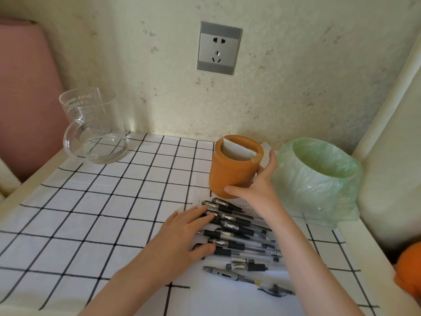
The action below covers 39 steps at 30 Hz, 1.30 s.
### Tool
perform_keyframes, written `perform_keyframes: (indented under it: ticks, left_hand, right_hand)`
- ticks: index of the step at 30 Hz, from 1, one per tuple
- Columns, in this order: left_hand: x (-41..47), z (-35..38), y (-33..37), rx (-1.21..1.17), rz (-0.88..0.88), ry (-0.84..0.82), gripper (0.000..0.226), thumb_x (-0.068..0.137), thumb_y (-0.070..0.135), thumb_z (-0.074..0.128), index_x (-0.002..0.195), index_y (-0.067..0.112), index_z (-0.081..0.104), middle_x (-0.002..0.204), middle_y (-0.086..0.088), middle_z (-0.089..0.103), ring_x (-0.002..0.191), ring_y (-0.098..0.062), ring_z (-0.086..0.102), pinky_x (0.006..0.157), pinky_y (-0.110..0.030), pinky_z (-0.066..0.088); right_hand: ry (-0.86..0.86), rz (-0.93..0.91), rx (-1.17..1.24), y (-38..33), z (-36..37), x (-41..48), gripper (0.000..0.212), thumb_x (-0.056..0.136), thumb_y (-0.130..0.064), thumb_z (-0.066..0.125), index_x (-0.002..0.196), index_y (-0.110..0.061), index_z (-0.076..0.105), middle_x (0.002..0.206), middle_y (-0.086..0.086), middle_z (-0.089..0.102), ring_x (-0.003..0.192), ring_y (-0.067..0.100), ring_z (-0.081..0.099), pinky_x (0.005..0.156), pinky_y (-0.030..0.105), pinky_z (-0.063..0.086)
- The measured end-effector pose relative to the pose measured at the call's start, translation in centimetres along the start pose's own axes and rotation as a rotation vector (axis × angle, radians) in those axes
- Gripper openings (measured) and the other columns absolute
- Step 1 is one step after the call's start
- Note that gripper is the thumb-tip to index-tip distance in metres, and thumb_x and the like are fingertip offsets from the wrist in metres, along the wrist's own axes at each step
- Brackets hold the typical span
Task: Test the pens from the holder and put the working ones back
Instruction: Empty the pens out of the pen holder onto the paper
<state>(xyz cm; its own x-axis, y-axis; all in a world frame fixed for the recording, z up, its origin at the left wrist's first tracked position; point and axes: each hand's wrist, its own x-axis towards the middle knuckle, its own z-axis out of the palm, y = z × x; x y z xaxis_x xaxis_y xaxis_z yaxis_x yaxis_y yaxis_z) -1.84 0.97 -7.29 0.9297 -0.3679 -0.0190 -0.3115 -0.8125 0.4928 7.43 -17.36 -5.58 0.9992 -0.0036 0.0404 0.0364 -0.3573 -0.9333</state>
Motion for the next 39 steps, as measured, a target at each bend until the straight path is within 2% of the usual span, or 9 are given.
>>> perform_keyframes:
  ticks: [3,7,11,18,22,25,33,36,39]
  left_hand:
    - [-0.1,-0.1,0.1,-0.008,-0.001,-0.013,0.069,0.087,0.054,0.048,0.143,0.04,0.011,0.137,0.032,-0.002,0.123,0.014,-0.008,0.107,-0.017,-0.007]
    - [-0.1,-0.1,0.1,-0.001,-0.007,-0.01,0.068,0.087,0.054,0.048,0.143,0.04,0.012,0.148,0.027,0.002,0.124,0.014,-0.007,0.109,-0.019,-0.007]
    - [-0.1,-0.1,0.0,0.011,-0.006,-0.014,0.068,0.087,0.055,0.047,0.143,0.04,0.012,0.143,0.029,-0.002,0.124,0.014,-0.008,0.108,-0.018,-0.008]
    - [-0.1,-0.1,-0.1,-0.002,-0.007,-0.008,0.067,0.087,0.054,0.047,0.143,0.041,0.011,0.136,0.032,-0.003,0.125,0.014,-0.008,0.108,-0.018,-0.008]
    - [-0.1,-0.1,-0.1,-0.005,-0.003,-0.01,0.068,0.087,0.055,0.047,0.143,0.04,0.012,0.137,0.031,-0.005,0.127,0.013,-0.008,0.108,-0.018,-0.008]
    - [-0.1,-0.1,-0.1,-0.005,-0.002,-0.015,0.071,0.084,0.059,0.045,0.143,0.04,0.012,0.137,0.031,-0.006,0.128,0.013,-0.008,0.108,-0.018,-0.008]
    - [-0.3,-0.3,-0.1,-0.003,-0.013,-0.029,0.086,0.068,0.073,0.037,0.143,0.042,0.011,0.142,0.032,-0.005,0.125,0.015,-0.012,0.109,-0.018,-0.007]
    - [-0.5,-0.3,0.0,-0.007,-0.01,-0.014,0.094,0.058,0.079,0.027,0.143,0.042,0.01,0.143,0.031,-0.004,0.125,0.015,-0.011,0.106,-0.016,-0.009]
    - [-0.8,-0.3,0.1,-0.013,0.002,0.014,0.087,0.064,0.075,0.026,0.143,0.042,0.009,0.142,0.031,-0.005,0.124,0.016,-0.01,0.106,-0.015,-0.009]
  right_hand:
    - [0.063,-0.04,0.007,0.0,0.1,-0.3,0.135,0.056,-0.018,0.09,0.144,-0.032,-0.011,0.133,0.002,0.038,0.124,0.013,0.039,0.101,0.033,0.033]
    - [0.053,-0.041,-0.021,0.3,0.7,-0.6,0.14,0.049,-0.032,0.092,0.145,-0.028,-0.01,0.148,0.002,0.019,0.132,0.015,0.03,0.101,0.026,0.028]
    - [-0.081,0.003,0.062,0.1,-0.6,-0.4,0.137,0.063,-0.01,0.086,0.143,-0.033,-0.022,0.148,0.002,0.029,0.123,0.006,0.034,0.099,0.027,0.028]
    - [0.071,-0.081,-0.029,0.6,0.9,-0.5,0.126,0.051,-0.031,0.092,0.143,-0.026,0.007,0.136,-0.002,0.031,0.122,0.011,0.037,0.097,0.025,0.034]
    - [-0.063,-0.015,-0.049,0.6,-0.1,-0.3,0.108,0.062,-0.018,0.087,0.143,-0.02,0.017,0.13,-0.007,0.039,0.116,0.009,0.04,0.09,0.024,0.035]
    - [0.01,-0.011,-0.051,0.7,0.1,-0.1,0.101,0.057,-0.016,0.089,0.137,-0.019,0.027,0.122,-0.009,0.044,0.115,0.01,0.044,0.087,0.024,0.038]
    - [0.166,-0.02,-0.191,0.7,2.1,-0.4,0.121,0.05,-0.043,0.09,0.141,-0.014,0.017,0.14,0.006,0.032,0.128,0.021,0.038,0.106,0.044,0.038]
    - [0.061,0.051,-0.218,0.0,0.8,-1.3,0.125,0.057,-0.039,0.088,0.147,-0.016,0.005,0.15,0.006,0.015,0.135,0.02,0.029,0.11,0.035,0.028]
    - [-0.011,0.053,-0.18,-1.0,-1.1,-3.1,0.095,0.071,-0.031,0.081,0.145,-0.021,0.023,0.149,0.001,0.028,0.121,0.01,0.041,0.096,0.025,0.035]
